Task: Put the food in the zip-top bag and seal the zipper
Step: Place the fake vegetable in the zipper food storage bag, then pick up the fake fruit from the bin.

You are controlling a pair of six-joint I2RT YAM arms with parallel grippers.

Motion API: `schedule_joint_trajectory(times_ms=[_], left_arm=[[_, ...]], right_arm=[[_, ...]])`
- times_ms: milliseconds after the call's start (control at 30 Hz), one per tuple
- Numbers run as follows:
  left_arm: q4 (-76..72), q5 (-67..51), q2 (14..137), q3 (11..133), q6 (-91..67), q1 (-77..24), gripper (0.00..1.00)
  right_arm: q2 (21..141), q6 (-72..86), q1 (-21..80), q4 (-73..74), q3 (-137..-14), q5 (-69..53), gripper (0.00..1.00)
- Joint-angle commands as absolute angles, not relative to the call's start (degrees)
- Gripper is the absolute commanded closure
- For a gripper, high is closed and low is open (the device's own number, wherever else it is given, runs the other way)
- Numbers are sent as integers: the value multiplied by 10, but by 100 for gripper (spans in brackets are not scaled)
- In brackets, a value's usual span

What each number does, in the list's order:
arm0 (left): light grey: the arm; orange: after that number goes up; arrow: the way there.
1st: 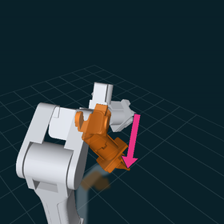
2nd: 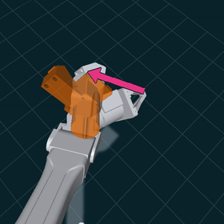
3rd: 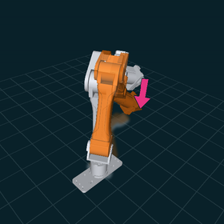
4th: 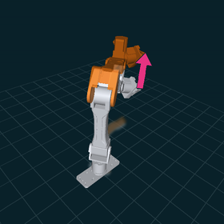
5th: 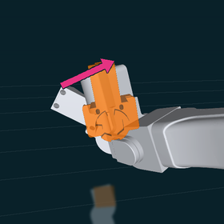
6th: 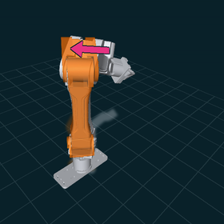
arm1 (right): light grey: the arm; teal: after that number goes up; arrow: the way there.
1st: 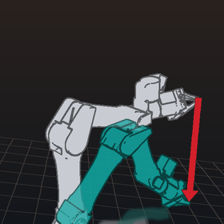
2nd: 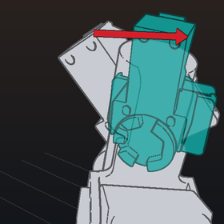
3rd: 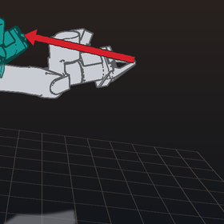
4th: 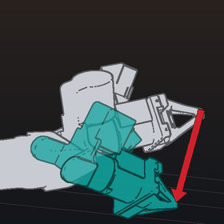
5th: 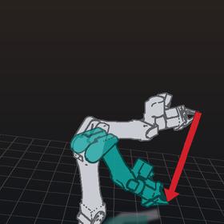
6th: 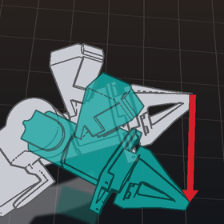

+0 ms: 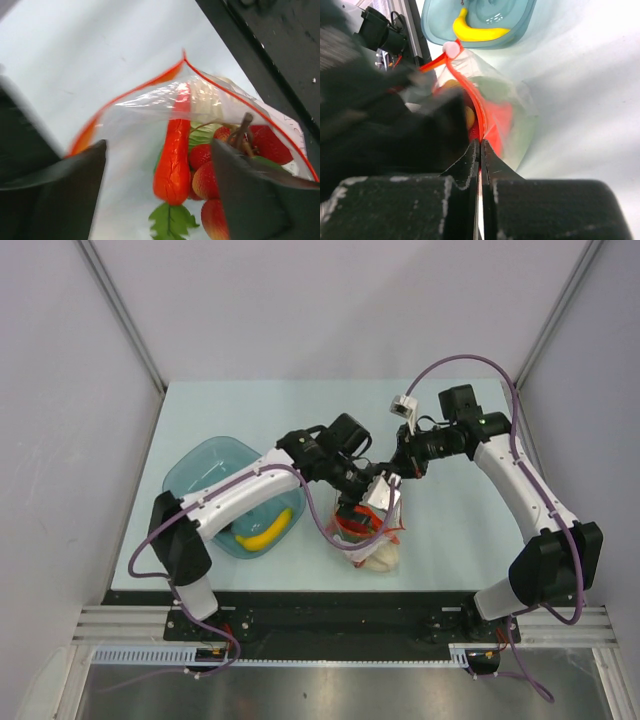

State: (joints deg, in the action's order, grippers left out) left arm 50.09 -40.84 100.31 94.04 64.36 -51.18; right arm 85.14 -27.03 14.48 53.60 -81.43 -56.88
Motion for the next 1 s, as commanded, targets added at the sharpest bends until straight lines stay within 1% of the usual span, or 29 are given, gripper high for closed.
schedule_joint_trajectory(times_ms=[0, 33, 67, 100, 133, 167, 233, 267, 300, 333, 367, 400, 433, 467, 500, 533, 567, 600, 633, 667, 700, 733, 767, 833, 900, 967], left_arm=[[516, -418, 975, 1011, 620, -505, 28], [524, -415, 977, 1017, 628, -504, 36], [533, -414, 976, 1022, 633, -504, 53], [533, -416, 971, 1022, 635, -502, 59], [531, -420, 966, 1022, 633, -498, 62], [533, -438, 951, 1024, 628, -496, 69], [534, -460, 935, 1029, 605, -479, 78], [528, -470, 913, 1027, 590, -470, 88], [528, -488, 904, 1024, 562, -443, 94], [528, -498, 890, 1017, 547, -426, 98], [514, -505, 864, 993, 526, -404, 95], [500, -505, 847, 974, 467, -355, 91], [485, -501, 833, 953, 441, -327, 83], [470, -498, 820, 915, 419, -299, 74], [472, -487, 797, 898, 398, -242, 73], [468, -470, 788, 880, 382, -216, 72], [469, -456, 780, 846, 372, -190, 67], [472, -445, 767, 828, 360, -141, 63], [470, -384, 763, 810, 335, -122, 59], [469, -360, 762, 782, 313, -107, 57], [488, -355, 766, 774, 328, -73, 55], [505, -342, 777, 757, 325, -57, 50], [508, -331, 782, 749, 320, -29, 48], [525, -302, 806, 736, 327, -12, 42], [547, -303, 825, 736, 359, -4, 40], [556, -308, 841, 727, 363, -17, 37]], right_arm=[[838, -275, 146, 533, -809, -579, 100], [836, -275, 147, 532, -807, -578, 100], [837, -275, 147, 532, -805, -578, 100], [835, -275, 148, 532, -806, -576, 100], [834, -275, 148, 531, -805, -576, 100], [835, -275, 149, 530, -805, -575, 100], [833, -275, 149, 530, -805, -570, 100], [831, -274, 149, 529, -806, -570, 100], [832, -274, 149, 528, -807, -568, 100], [830, -272, 149, 528, -807, -566, 100], [831, -271, 149, 526, -808, -565, 100], [829, -271, 150, 526, -809, -561, 100], [829, -272, 151, 526, -809, -559, 100], [828, -273, 152, 526, -808, -556, 100], [827, -275, 152, 528, -807, -552, 100], [828, -277, 152, 529, -807, -551, 100], [829, -278, 151, 531, -807, -549, 100], [830, -278, 152, 533, -807, -548, 100], [831, -278, 153, 535, -807, -548, 100], [832, -280, 152, 539, -807, -547, 100], [833, -281, 153, 541, -807, -545, 100], [833, -283, 152, 543, -807, -544, 100], [834, -285, 154, 545, -807, -541, 100], [835, -288, 153, 550, -806, -540, 100], [838, -294, 153, 557, -806, -537, 100], [839, -298, 153, 560, -803, -534, 100]])
